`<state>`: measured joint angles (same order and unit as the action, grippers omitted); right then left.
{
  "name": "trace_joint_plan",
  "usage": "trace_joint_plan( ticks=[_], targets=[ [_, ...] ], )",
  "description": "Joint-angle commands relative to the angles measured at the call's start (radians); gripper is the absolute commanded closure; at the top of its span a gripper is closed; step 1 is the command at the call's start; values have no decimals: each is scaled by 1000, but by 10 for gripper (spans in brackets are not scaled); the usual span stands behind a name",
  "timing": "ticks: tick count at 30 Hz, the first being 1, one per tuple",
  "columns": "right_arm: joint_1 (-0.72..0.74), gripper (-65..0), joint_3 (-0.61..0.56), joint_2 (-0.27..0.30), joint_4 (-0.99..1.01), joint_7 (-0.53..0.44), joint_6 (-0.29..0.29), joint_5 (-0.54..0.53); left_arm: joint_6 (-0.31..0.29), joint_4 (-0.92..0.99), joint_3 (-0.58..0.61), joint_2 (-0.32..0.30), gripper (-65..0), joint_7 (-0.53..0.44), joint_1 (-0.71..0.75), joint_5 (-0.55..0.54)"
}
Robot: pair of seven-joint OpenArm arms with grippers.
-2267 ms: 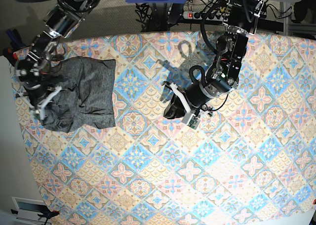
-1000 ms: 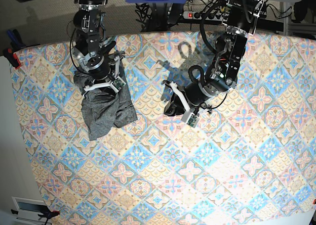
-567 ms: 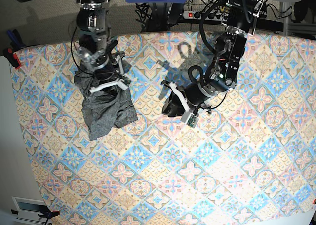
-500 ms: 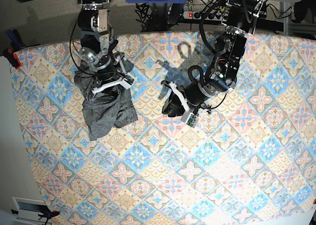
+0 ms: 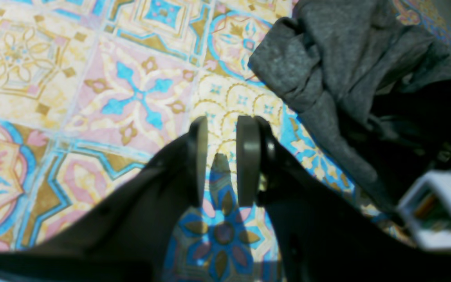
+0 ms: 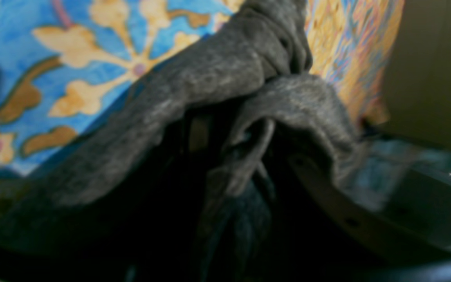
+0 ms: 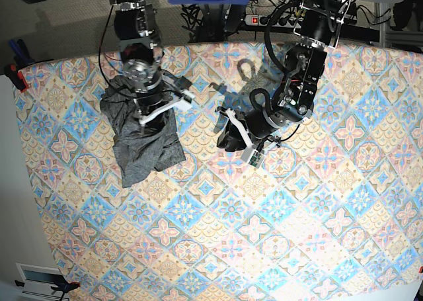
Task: Layout the t-shirt on the table in an organized manner, then fold the t-shirt properly
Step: 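Grasp the shirt bundle with the left gripper beside the right gripper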
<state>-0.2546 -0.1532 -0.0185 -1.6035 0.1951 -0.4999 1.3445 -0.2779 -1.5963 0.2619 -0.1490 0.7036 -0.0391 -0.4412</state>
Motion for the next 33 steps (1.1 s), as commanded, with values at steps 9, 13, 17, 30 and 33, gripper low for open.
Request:
trace_joint_plan(
  ticks=[9, 13, 17, 30, 33],
  targets=[
    [-70, -182, -170, -2, 190, -47, -198, 139, -4, -17, -5, 2, -136, -23, -18, -11],
    [-70, -182, -170, -2, 219, -46, -198, 139, -4, -17, -5, 2, -136, -23, -18, -12],
    [-70, -182, -170, -2, 188, -46, -161, 139, -4, -17, -5, 2, -136, -23, -18, -12],
    [-74, -182, -297, -1, -2, -72, 119, 139, -4, -16, -11, 21, -136, -23, -18, -12],
    [-70, -182, -308, -1, -28, -73, 119, 80, -4, -16, -11, 21, -136, -23, -18, -12]
  ],
)
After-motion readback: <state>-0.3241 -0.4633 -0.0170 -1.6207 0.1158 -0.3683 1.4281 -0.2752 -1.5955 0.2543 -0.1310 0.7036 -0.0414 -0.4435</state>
